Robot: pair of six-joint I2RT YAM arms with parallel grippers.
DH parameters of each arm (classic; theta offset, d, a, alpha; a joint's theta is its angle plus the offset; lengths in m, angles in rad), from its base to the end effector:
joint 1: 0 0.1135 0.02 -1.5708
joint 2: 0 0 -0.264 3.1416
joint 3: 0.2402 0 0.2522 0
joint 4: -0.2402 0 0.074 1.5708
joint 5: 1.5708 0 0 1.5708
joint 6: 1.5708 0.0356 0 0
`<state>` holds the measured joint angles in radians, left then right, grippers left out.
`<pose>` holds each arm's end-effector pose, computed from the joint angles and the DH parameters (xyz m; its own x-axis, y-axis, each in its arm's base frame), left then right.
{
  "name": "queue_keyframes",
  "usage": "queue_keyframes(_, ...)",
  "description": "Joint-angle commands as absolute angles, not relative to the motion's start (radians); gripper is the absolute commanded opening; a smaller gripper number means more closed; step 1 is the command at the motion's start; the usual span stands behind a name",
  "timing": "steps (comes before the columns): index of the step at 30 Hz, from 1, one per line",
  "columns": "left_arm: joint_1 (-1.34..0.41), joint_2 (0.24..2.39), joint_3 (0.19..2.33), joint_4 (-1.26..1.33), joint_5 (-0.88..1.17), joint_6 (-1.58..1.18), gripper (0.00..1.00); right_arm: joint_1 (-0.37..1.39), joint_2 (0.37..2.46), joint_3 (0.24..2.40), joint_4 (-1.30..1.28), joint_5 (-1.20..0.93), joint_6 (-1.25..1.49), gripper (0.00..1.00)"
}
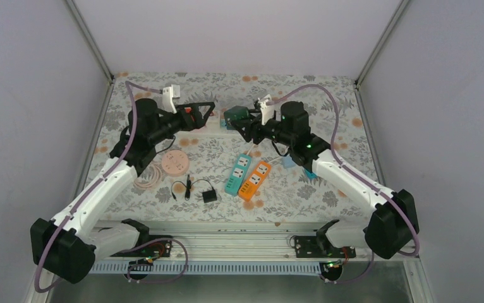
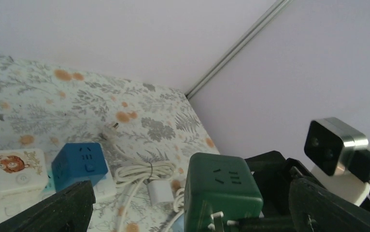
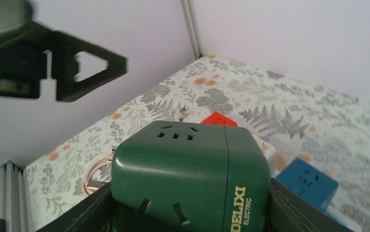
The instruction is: Insert the plug
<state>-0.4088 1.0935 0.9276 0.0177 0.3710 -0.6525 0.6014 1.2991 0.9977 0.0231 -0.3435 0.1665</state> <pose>0.2300 -0.1137 0.3509 -0.5324 -0.3860 -0.7534 0.4735 0.6019 -0.6431 0.2441 0.1820 0.3229 -0.3559 -0.0550 -0.9329 -0.7511 0.6107 0.2506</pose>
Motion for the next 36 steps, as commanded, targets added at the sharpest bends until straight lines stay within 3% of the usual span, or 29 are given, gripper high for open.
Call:
queue_keyframes(1,-0.377,1.148,1.036,-0.099,0.497,-0.752,1.00,0.606,1.322,1.052,0.159,-0.443,-0.010,0.59)
queue_keyframes(12,-0.377,1.207,1.145,-0.212,0.666,-0.574,1.00,0.614,1.444,1.152,0.190,-0.624,-0.304,0.59)
queue_keyframes(21,-0.377,1.294,1.201,-0.397,0.635,-0.385,0.99,0.634,1.512,1.220,0.144,-0.693,-0.330,0.60)
queue_keyframes(25,-0.377,1.300,1.203,-0.387,0.646,-0.384,0.91,0.641,1.520,1.223,0.136,-0.681,-0.334,0.60)
queue_keyframes(32,-0.377,1.280,1.179,-0.345,0.674,-0.329,0.61,0.642,1.535,1.250,0.097,-0.647,-0.293,0.63)
queue_keyframes(36,-0.379,1.256,1.146,-0.260,0.642,-0.296,0.52,0.642,1.517,1.243,0.089,-0.583,-0.225,0.78)
